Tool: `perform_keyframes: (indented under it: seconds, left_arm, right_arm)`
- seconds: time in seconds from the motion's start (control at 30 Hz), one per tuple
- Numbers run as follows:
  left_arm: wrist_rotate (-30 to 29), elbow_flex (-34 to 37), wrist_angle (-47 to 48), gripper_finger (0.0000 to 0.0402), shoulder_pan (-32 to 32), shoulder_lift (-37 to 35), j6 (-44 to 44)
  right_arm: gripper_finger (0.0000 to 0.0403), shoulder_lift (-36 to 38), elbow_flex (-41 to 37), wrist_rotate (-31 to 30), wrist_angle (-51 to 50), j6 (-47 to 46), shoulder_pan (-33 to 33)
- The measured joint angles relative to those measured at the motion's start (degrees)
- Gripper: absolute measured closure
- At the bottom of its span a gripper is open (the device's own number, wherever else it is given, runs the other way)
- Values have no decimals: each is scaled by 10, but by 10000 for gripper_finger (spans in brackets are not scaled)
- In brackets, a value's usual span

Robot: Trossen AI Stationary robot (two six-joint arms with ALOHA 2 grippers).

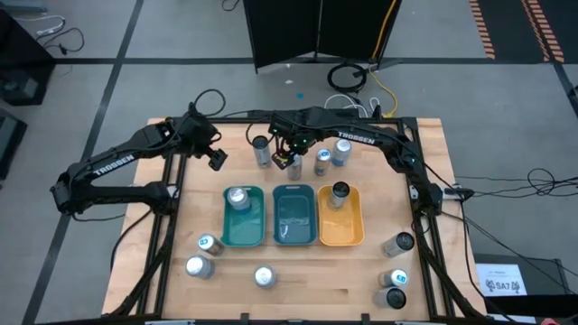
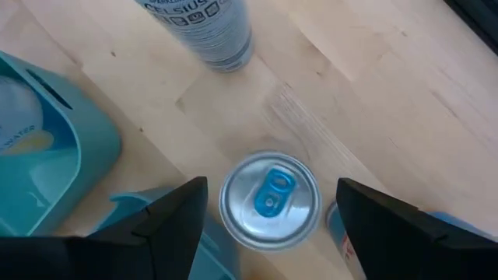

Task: Sort soda cans
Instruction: Put the blue soda can into the blue bin

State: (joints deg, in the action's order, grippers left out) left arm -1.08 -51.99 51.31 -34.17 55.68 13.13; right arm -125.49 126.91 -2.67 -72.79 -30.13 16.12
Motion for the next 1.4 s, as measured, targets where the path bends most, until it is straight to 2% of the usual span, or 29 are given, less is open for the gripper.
perform_keyframes:
  seconds: [0.13, 0.5, 0.9, 1.33, 1.4]
  left_arm:
    - [0, 0, 0, 20, 0, 0, 0]
    - [0, 0, -1, 20, 0, 0, 0]
    - [0, 0, -13, 20, 0, 0, 0]
    - [0, 0, -16, 20, 0, 0, 0]
    - [0, 0, -16, 20, 0, 0, -1]
  right_arm:
    - [126, 6, 0, -5, 16, -13, 0]
    - [123, 6, 0, -4, 36, 33, 0]
    - [28, 6, 0, -7, 35, 1, 4]
    - [22, -14, 0, -14, -24, -31, 4]
    - [22, -21, 0, 5, -20, -28, 5]
